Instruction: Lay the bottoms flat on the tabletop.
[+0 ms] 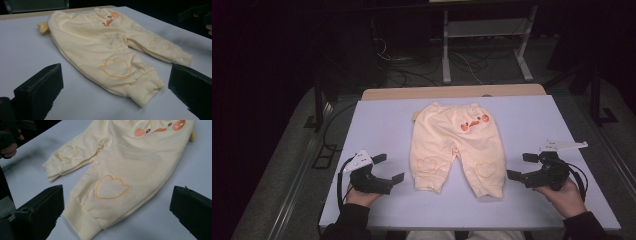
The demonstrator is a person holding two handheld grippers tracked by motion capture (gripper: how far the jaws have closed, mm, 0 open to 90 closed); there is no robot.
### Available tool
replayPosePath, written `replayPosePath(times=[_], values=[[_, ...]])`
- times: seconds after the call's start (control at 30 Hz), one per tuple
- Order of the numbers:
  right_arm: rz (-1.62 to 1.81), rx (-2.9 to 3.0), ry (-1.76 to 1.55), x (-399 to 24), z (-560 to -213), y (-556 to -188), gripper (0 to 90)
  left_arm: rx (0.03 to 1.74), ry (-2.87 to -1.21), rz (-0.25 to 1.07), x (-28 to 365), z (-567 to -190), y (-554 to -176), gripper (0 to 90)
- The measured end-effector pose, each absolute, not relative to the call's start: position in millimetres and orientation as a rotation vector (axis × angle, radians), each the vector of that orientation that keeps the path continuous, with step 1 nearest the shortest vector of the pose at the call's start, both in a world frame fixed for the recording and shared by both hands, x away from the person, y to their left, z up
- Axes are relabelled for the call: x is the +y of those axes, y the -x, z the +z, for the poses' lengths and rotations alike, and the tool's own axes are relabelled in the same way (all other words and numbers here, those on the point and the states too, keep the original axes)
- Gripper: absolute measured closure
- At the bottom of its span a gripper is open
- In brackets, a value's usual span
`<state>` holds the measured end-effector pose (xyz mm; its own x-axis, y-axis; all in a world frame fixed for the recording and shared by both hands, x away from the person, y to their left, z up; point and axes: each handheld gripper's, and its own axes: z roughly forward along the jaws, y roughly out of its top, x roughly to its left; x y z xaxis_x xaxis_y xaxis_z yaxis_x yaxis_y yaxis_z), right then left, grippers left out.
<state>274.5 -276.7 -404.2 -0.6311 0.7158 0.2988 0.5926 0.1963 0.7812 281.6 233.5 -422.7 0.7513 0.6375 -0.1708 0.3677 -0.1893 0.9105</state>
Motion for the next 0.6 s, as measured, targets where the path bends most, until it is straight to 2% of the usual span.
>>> replayPosePath(times=[0.6], values=[[1.369, 2.263, -1.299, -302, -422, -268, 0.0, 0.801, -1.821, 0.272, 234, -425, -284, 0.0]])
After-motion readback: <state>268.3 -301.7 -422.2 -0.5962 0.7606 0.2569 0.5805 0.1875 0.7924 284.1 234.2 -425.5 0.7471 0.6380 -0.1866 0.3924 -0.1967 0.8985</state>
